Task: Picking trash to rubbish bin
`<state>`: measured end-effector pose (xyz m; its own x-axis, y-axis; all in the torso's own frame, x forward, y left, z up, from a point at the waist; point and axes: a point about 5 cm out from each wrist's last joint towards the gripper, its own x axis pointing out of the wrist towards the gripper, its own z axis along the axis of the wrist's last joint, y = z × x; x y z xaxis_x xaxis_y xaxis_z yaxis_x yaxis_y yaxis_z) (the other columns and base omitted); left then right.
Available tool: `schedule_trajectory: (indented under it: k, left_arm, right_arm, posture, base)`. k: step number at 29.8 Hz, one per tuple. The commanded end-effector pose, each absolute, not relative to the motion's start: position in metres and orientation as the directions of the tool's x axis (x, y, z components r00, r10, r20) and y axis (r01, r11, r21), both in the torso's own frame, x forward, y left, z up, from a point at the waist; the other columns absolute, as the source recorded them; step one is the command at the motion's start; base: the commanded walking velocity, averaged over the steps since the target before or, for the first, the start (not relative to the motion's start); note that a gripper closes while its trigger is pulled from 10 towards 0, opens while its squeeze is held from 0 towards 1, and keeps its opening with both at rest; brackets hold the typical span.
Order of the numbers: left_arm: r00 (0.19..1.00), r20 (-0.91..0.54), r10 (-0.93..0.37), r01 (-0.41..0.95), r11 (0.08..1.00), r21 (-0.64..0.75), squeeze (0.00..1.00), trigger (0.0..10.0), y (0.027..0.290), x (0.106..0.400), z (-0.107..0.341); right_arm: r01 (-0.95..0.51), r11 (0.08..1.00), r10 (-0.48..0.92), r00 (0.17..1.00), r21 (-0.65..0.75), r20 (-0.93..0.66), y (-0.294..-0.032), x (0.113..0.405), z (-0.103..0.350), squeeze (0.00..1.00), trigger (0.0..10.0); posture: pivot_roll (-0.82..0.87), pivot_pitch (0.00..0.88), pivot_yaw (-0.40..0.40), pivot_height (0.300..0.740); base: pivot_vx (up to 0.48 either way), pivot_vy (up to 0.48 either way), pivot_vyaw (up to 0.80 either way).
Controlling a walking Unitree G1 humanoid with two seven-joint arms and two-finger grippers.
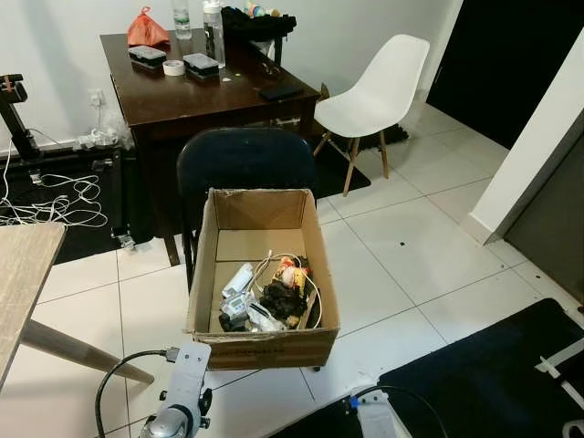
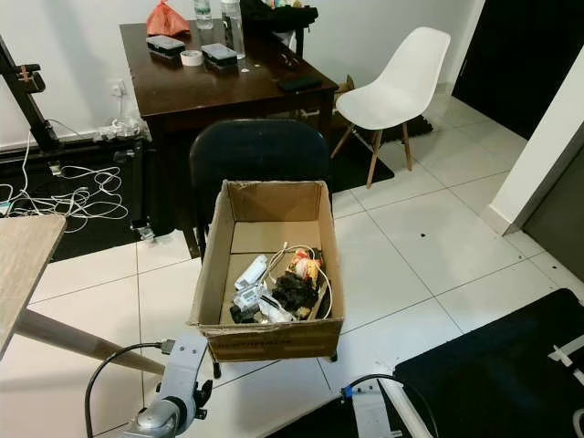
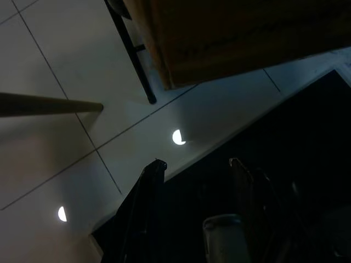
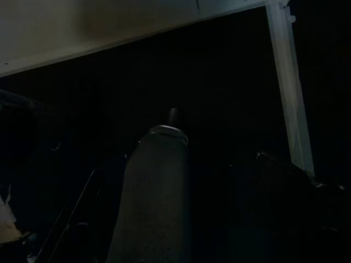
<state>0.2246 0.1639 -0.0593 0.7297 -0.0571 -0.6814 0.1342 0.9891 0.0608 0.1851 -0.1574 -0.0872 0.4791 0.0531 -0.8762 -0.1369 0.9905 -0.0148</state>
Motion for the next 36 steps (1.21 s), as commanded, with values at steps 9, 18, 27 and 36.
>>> schedule_trajectory:
  k: [9,18,27,36]
  left_arm:
    - [0.713,-0.7,-0.033,0.107,0.992,0.063,0.0,10.0,0.174,0.216,-0.064]
    - [0.708,-0.706,-0.039,0.117,0.991,0.062,0.0,10.0,0.173,0.214,-0.065]
    - [0.706,-0.707,-0.041,0.115,0.992,0.058,0.0,10.0,0.172,0.211,-0.067]
    - [0.703,-0.711,-0.029,0.102,0.993,0.06,0.0,10.0,0.176,0.207,-0.068]
  right_arm:
    - [-0.12,0.993,0.054,0.468,-0.003,-0.882,-0.158,0.182,-0.089,0.0,10.0]
    - [-0.117,0.993,0.052,0.469,-0.004,-0.882,-0.159,0.181,-0.089,0.0,10.0]
    - [-0.117,0.993,0.05,0.465,-0.005,-0.884,-0.159,0.178,-0.09,0.0,10.0]
    - [-0.12,0.993,0.054,0.46,-0.002,-0.886,-0.158,0.173,-0.093,0.0,10.0]
  posture:
    - [0.17,0.085,-0.033,0.74]
    - [0.16,0.073,-0.05,0.74]
    - [0.16,0.07,-0.049,0.74]
    - [0.18,0.067,-0.042,0.74]
  base:
    - [0.0,0.0,0.0]
    - [0.0,0.0,0.0]
    - [0.0,0.0,0.0]
    - [0.0,0.0,0.0]
